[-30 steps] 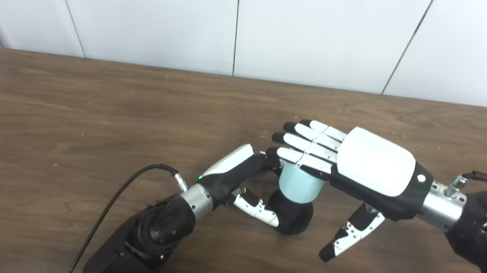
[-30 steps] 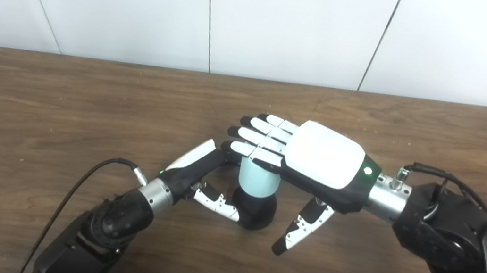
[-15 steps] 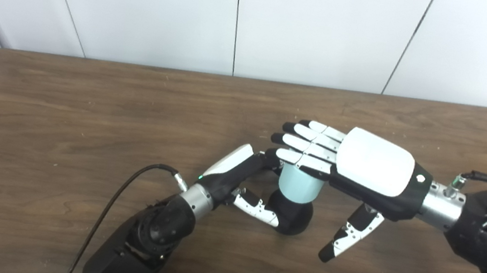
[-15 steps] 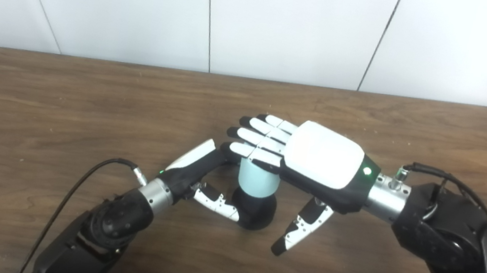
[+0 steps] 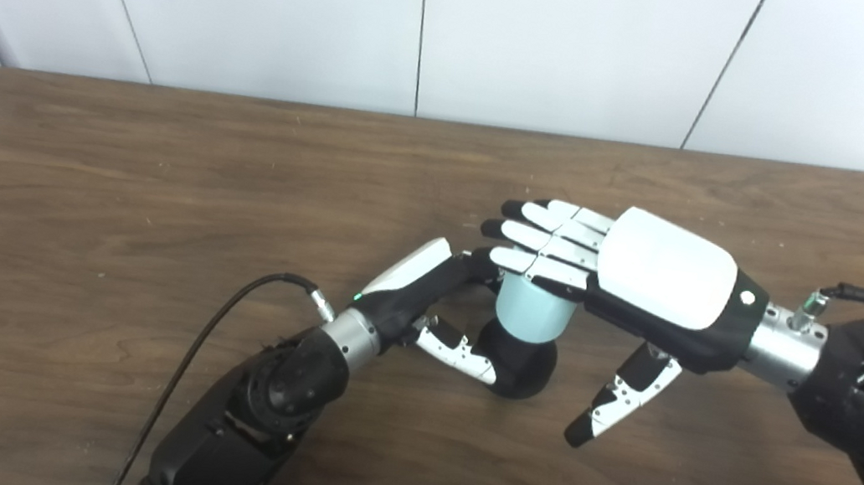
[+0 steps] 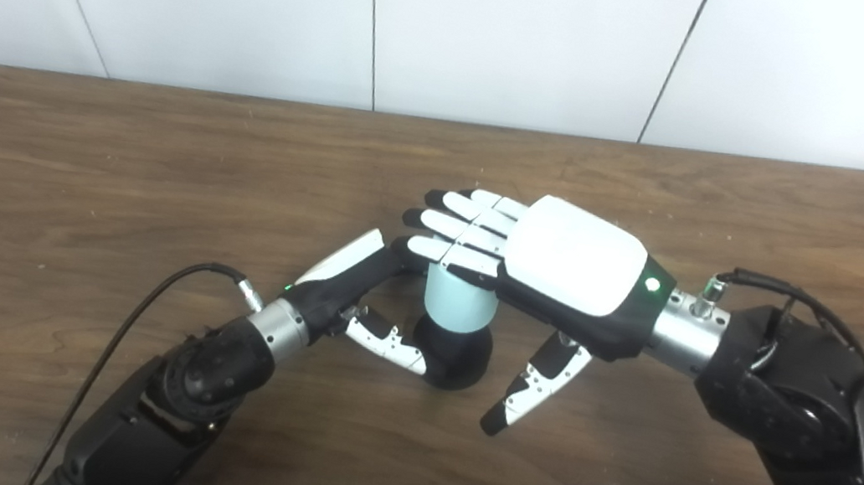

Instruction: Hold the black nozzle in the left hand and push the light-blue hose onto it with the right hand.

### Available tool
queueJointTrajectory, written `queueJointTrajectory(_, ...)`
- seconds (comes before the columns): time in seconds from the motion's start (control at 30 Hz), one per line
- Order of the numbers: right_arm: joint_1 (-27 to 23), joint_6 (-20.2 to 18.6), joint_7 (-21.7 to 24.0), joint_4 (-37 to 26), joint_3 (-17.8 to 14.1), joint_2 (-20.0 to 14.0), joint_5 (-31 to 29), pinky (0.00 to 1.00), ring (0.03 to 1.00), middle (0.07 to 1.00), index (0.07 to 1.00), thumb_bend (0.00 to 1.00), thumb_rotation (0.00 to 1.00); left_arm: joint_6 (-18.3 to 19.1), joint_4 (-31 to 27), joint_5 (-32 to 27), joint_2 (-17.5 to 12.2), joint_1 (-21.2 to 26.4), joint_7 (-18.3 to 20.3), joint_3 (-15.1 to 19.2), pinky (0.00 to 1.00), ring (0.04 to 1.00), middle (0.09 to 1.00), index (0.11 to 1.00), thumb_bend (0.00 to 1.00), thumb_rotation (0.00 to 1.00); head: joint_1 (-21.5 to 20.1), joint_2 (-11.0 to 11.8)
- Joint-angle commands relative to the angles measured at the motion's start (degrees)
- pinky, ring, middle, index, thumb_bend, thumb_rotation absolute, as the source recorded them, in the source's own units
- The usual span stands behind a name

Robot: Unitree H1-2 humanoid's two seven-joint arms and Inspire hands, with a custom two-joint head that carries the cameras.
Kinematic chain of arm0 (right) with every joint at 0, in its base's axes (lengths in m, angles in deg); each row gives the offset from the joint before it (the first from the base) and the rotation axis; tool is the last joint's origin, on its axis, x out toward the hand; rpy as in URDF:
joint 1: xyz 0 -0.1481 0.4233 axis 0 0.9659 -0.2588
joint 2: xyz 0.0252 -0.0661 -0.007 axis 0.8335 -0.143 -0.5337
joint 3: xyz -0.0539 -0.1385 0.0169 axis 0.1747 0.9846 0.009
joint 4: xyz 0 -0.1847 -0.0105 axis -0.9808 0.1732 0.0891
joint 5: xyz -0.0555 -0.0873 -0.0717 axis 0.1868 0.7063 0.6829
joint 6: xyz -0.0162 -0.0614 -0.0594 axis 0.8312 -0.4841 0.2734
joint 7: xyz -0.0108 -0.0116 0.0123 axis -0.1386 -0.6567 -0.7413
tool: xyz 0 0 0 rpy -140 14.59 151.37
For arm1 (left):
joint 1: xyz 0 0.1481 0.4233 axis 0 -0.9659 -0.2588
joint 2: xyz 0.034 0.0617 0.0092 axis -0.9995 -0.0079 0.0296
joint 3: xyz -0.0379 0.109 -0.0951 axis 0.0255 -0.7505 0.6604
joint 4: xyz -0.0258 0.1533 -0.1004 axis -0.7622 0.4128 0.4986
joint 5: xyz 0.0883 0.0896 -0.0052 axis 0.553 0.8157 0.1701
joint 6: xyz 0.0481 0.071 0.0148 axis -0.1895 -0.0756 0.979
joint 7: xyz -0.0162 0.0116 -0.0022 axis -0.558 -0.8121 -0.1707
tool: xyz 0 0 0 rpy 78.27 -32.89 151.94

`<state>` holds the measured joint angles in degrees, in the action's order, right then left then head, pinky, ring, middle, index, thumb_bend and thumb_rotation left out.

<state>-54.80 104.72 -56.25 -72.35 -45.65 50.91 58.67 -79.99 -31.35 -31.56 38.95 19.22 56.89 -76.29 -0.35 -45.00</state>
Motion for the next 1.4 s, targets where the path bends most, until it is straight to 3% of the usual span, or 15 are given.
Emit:
queueJointTrajectory(0.0, 1.1, 0.38, 3.91, 0.61, 2.52, -1.23, 0.66, 0.95, 0.989, 0.976, 0.925, 0.75, 0.53, 2.93, 1.08, 2.43, -1.34, -0.3, 1.58, -0.53, 0.9, 0.759, 0.612, 0.482, 0.51, 0.08, -0.03, 0.01)
queueJointTrajectory(0.5, 1.97, 0.82, 3.02, 1.14, 2.74, -1.01, 1.51, 0.95, 0.988, 0.975, 0.925, 0.75, 0.53, 4.17, 0.35, 3.03, -1.42, -0.35, 1.69, -0.89, 0.87, 0.766, 0.634, 0.482, 0.51, 0.08, -0.13, -0.12)
queueJointTrajectory(1.37, 3.14, 0.66, 1.76, 1.17, 3.83, -0.68, 3.77, 0.95, 0.99, 0.975, 0.93, 0.75, 0.53, 3.04, 0.81, 2.56, -1.72, -0.35, 1.67, -0.75, 0.86, 0.744, 0.633, 0.482, 0.51, 0.08, -0.08, -0.24)
